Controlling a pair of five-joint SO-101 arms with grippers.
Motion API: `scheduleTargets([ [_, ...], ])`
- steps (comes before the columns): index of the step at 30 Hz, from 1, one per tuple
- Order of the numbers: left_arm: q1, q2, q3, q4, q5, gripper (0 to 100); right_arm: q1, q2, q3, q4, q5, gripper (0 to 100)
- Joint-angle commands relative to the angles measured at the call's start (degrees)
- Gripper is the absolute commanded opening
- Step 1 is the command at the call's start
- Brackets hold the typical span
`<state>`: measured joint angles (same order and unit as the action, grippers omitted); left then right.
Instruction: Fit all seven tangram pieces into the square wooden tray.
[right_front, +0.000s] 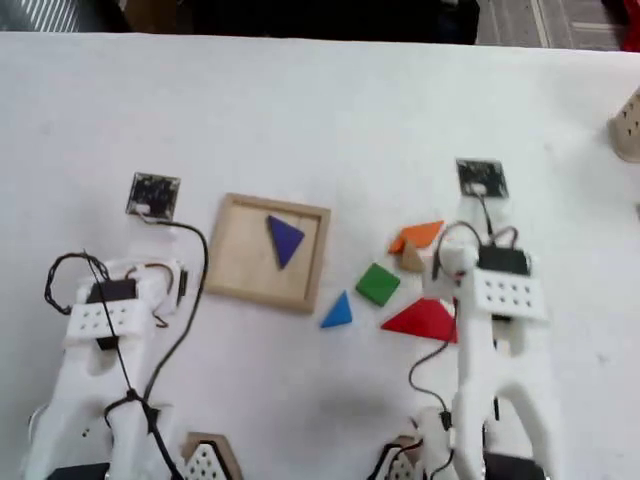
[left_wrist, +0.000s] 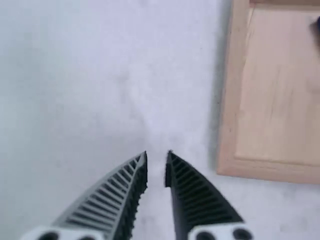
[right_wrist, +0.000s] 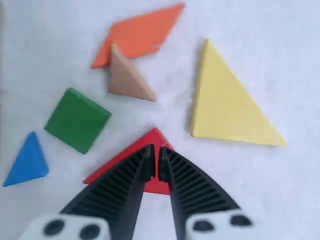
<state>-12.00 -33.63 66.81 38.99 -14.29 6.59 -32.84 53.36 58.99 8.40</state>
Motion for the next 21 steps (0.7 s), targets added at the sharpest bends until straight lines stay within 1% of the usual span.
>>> scheduleTargets([
  [1, 6.9, -2.07, -0.26, -0.79, 0.0, 4, 5.76, -8.22, 8.88, -4.7, 5.98, 1.8],
  [3, 9.63, -2.07, -0.35, -0.79, 0.0, 2, 8.22, -11.38, 12.13, -4.62, 8.7, 1.8],
  [6, 12.88, -2.07, -1.67, -0.09, 0.09, 2, 11.21, -15.6, 16.35, -4.53, 11.78, 1.8],
  [11, 18.07, -1.54, -8.44, 6.51, 0.35, 2, 15.25, -20.09, 20.22, -4.53, 14.68, 1.8],
  [14, 21.58, -1.45, -12.04, 9.05, 5.89, 2, 16.57, -21.85, 22.33, -4.53, 16.62, 1.8],
  [17, 25.36, -0.92, -14.15, 9.32, 11.43, 2, 17.27, -23.43, 24.0, -4.53, 18.29, 1.8],
  [21, 28.35, 6.73, -19.34, 9.23, 13.01, 2, 16.92, -25.45, 25.93, -4.53, 20.13, 1.8],
])
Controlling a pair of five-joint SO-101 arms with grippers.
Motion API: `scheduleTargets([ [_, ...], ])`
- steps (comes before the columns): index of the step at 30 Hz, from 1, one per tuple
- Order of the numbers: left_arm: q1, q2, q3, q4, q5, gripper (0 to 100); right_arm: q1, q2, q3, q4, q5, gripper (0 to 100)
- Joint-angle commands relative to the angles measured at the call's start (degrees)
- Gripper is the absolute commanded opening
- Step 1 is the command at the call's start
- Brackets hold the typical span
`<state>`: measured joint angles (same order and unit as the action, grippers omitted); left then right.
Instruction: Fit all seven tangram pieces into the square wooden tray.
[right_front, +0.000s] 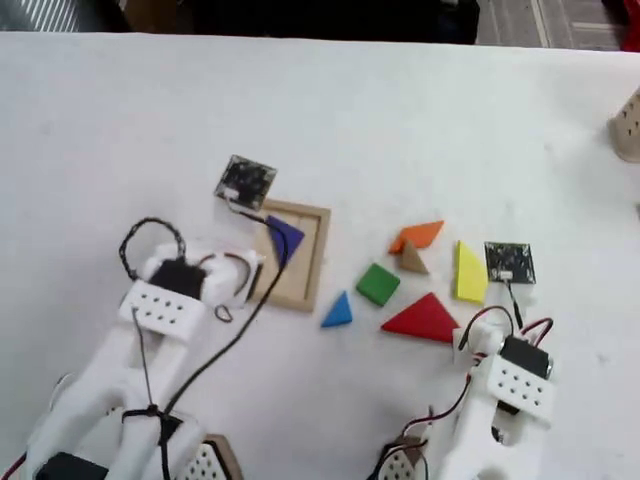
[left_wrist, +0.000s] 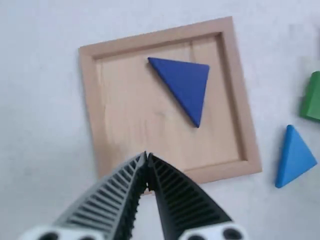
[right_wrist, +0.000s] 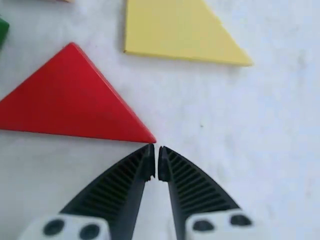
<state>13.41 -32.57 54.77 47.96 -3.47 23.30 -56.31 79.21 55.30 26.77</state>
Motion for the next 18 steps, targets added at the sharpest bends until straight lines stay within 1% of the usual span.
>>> scheduleTargets([
  [1, 2.95, 9.01, -9.23, 0.26, 2.2, 2, 0.22, -2.42, 0.26, -0.84, 2.02, 1.8],
  [5, 2.68, 23.08, -17.14, 0.35, 1.93, 2, 0.13, -4.0, 1.41, -1.1, 2.11, 2.0],
  [8, 2.95, 30.2, -20.66, 0.35, 1.76, 2, 0.13, -4.62, 1.67, -1.1, 2.11, 2.1],
  [13, 3.47, 33.01, -21.71, 0.44, 2.02, 2, 0.13, -4.79, 1.67, -1.19, 2.11, 2.1],
  [18, 7.78, 33.45, -21.71, -0.18, 2.2, 2, 0.13, -4.79, 1.67, -1.19, 2.2, 2.1],
])
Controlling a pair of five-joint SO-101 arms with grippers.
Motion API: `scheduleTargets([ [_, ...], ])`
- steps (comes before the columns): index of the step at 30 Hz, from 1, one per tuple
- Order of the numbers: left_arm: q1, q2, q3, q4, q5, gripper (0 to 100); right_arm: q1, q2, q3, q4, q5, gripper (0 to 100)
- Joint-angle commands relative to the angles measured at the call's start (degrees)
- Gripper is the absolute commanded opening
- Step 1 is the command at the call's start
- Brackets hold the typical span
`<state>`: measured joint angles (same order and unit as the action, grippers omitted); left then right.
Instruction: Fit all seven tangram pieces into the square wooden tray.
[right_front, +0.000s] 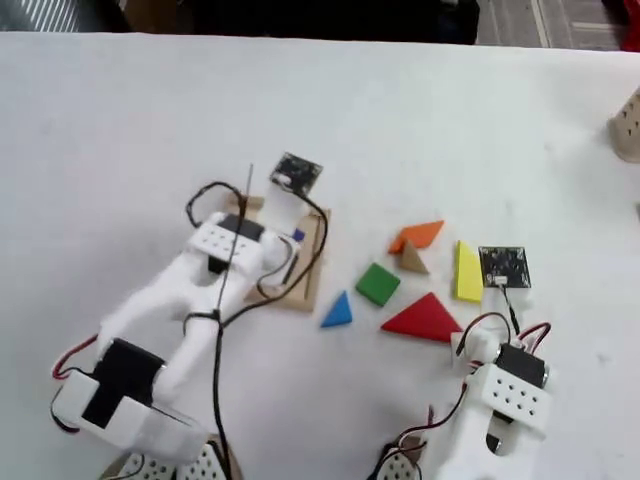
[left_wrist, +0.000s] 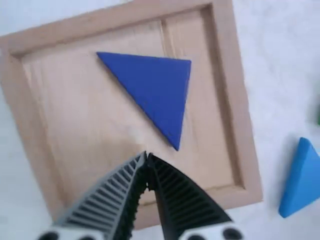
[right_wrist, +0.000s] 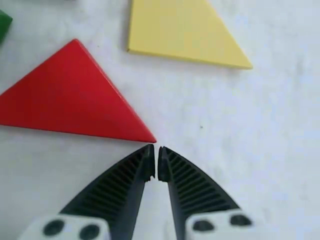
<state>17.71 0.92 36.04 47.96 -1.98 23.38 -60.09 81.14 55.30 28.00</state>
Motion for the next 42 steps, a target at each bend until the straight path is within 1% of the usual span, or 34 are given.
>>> scheduleTargets([
  [1, 4.18, 0.04, -2.9, -1.67, 0.7, 2, 0.04, -1.01, -0.26, -1.19, 0.97, 2.1],
  [3, 5.23, 1.36, -3.25, -4.84, 1.58, 2, 0.04, -1.01, -0.26, -1.19, 0.97, 2.1],
  [6, 6.02, 6.02, -5.45, -7.74, 6.68, 2, 0.04, -1.01, -0.26, -1.19, 0.97, 2.1],
  [12, 6.02, 9.8, -13.27, -2.29, 7.91, 2, -0.04, -1.01, -0.26, -1.19, 0.97, 2.1],
  [15, 6.11, 8.22, -14.33, -0.26, 7.91, 2, -1.8, -0.66, -0.18, -1.19, 0.97, 2.1],
  [20, 5.41, 1.8, -13.89, 6.42, 7.56, 2, -2.07, -0.57, -0.18, -1.19, 0.97, 2.1],
  [22, 4.53, 0.48, -13.45, 7.56, 7.56, 2, -2.07, -0.57, -0.18, -1.19, 0.97, 2.1],
  [27, 1.98, 0.22, -8.62, 0.88, 7.56, 2, -2.07, -0.57, -0.18, -1.19, 0.97, 2.1],
  [33, -0.66, 0.31, -9.85, -0.79, 7.91, 2, -2.07, -0.57, -0.09, -1.19, 0.97, 2.1],
  [35, -0.84, 0.4, -10.55, -2.55, 8.0, 2, -2.07, -0.57, -0.09, -1.19, 0.97, 2.1],
  [37, 0.48, 0.4, -10.81, -4.48, 8.0, 2, -2.07, -0.57, -0.09, -1.19, 0.97, 2.1],
  [39, 3.47, 0.4, -10.81, -6.77, 8.0, 2, -2.15, -0.57, -0.09, -1.19, 0.97, 2.1],
  [42, 8.84, 0.57, -10.46, -13.27, 8.09, 2, -2.15, -0.57, -0.09, -1.27, 0.97, 2.1],
])
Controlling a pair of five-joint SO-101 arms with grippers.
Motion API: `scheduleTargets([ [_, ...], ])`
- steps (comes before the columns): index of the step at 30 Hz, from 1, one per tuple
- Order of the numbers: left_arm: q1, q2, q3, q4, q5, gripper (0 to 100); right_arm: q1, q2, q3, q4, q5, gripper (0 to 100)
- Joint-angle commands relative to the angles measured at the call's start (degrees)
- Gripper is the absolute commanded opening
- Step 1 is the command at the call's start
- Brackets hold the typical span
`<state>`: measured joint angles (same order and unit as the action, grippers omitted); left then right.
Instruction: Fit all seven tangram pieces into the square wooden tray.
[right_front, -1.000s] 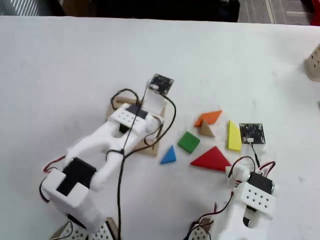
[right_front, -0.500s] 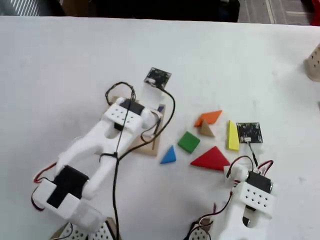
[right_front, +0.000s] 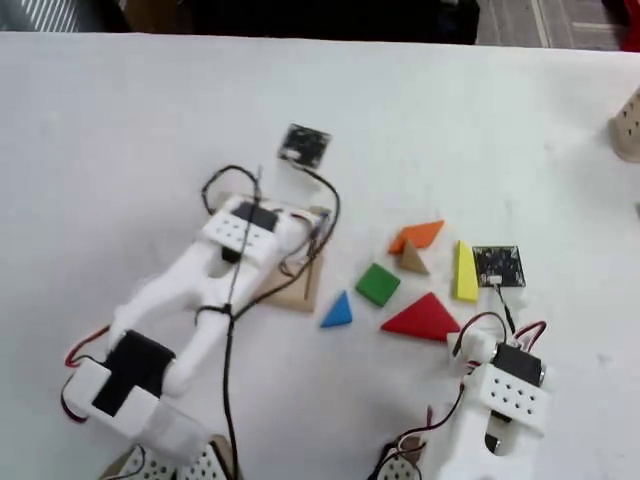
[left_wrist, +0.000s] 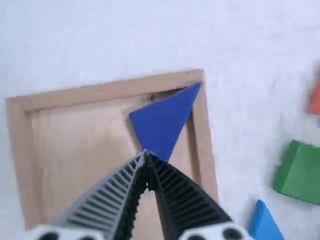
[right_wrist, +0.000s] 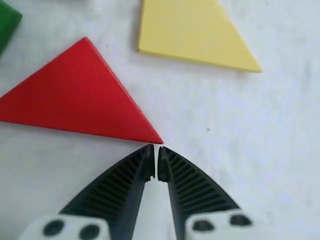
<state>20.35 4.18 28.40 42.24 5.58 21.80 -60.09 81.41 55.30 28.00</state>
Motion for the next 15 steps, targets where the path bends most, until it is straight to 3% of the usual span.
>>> scheduleTargets([
  [1, 7.43, -2.24, -2.81, -9.76, 0.79, 2, -0.57, -0.57, -0.35, -1.27, 0.97, 2.1],
  [6, 8.84, 5.14, -5.98, -17.23, 9.58, 2, -0.57, -0.57, -0.35, -1.27, 0.97, 2.1],
  [15, 3.82, 13.67, -11.87, -9.49, 6.86, 2, -0.57, -1.01, 1.14, -4.0, 0.97, 2.1],
])
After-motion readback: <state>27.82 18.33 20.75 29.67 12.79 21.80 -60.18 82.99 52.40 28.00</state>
